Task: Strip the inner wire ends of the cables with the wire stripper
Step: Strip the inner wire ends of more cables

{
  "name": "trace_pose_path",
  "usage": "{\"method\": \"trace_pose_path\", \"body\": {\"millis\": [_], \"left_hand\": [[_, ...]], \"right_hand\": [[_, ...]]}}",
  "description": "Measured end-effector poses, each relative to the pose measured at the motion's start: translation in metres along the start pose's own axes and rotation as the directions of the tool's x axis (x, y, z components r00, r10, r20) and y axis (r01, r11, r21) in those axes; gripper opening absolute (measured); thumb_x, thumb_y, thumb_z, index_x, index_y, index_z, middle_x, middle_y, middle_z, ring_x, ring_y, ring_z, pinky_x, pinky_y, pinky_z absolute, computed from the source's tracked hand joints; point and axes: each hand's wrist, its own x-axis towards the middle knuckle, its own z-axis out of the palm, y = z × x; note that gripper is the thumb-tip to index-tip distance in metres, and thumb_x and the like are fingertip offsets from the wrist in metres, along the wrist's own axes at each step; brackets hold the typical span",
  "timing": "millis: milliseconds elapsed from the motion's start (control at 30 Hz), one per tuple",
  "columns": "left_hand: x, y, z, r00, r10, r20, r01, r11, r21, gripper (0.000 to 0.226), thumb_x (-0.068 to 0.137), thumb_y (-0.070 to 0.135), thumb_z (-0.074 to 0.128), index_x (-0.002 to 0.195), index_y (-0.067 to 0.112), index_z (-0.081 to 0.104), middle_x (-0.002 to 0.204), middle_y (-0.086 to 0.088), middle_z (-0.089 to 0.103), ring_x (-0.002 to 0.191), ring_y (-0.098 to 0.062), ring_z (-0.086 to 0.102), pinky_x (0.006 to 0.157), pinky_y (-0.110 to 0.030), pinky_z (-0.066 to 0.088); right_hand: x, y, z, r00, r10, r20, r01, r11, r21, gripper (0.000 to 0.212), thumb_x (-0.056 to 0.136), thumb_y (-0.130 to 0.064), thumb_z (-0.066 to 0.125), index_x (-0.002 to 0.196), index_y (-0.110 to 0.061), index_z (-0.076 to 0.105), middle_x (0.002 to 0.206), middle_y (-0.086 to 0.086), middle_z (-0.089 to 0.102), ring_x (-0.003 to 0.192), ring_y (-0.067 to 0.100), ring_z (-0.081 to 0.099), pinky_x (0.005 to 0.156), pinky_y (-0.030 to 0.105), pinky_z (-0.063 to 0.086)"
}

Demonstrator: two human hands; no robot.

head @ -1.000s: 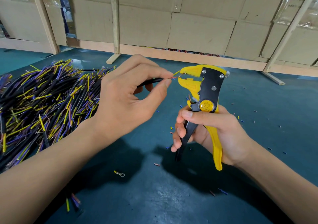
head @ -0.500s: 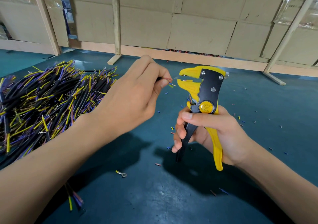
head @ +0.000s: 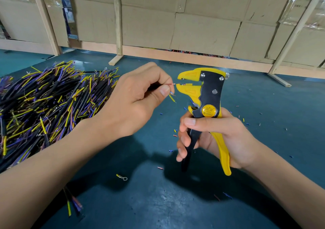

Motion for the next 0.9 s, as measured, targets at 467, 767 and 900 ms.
{"method": "trace_pose_path", "body": {"millis": [467, 767, 900], "left_hand": [[0.003, 0.006, -0.002, 0.993, -0.117, -0.014, 0.116, 0.993, -0.032, 0.009, 0.088, 0.019, 0.066, 0.085, 0.014, 0.073, 0.071, 0.011, 0.060, 0.062, -0.003, 0.049, 0.061, -0.015, 0.034], [0.003, 0.008, -0.001, 0.996, -0.055, -0.071, 0.060, 0.996, 0.061, 0.006, 0.085, 0.020, 0.071, 0.086, 0.016, 0.076, 0.076, -0.001, 0.067, 0.068, -0.015, 0.059, 0.065, -0.036, 0.048], [0.004, 0.009, -0.001, 0.995, -0.056, -0.083, 0.062, 0.996, 0.068, 0.008, 0.083, 0.021, 0.076, 0.088, 0.015, 0.077, 0.078, 0.000, 0.070, 0.071, -0.016, 0.064, 0.068, -0.040, 0.053]], "right_hand": [[-0.006, -0.017, -0.014, 0.999, 0.035, 0.015, -0.031, 0.979, -0.203, 0.013, 0.084, -0.012, 0.072, 0.078, -0.002, 0.069, 0.067, 0.019, 0.058, 0.058, 0.040, 0.062, 0.063, 0.052, 0.055], [-0.006, -0.020, -0.016, 0.998, 0.058, -0.011, -0.059, 0.967, -0.247, 0.013, 0.085, -0.016, 0.069, 0.077, -0.005, 0.070, 0.066, 0.017, 0.060, 0.058, 0.040, 0.063, 0.061, 0.046, 0.054], [-0.006, -0.021, -0.016, 0.998, 0.066, -0.016, -0.068, 0.966, -0.251, 0.014, 0.086, -0.016, 0.068, 0.077, -0.006, 0.070, 0.066, 0.017, 0.060, 0.058, 0.040, 0.064, 0.057, 0.038, 0.053]]}}
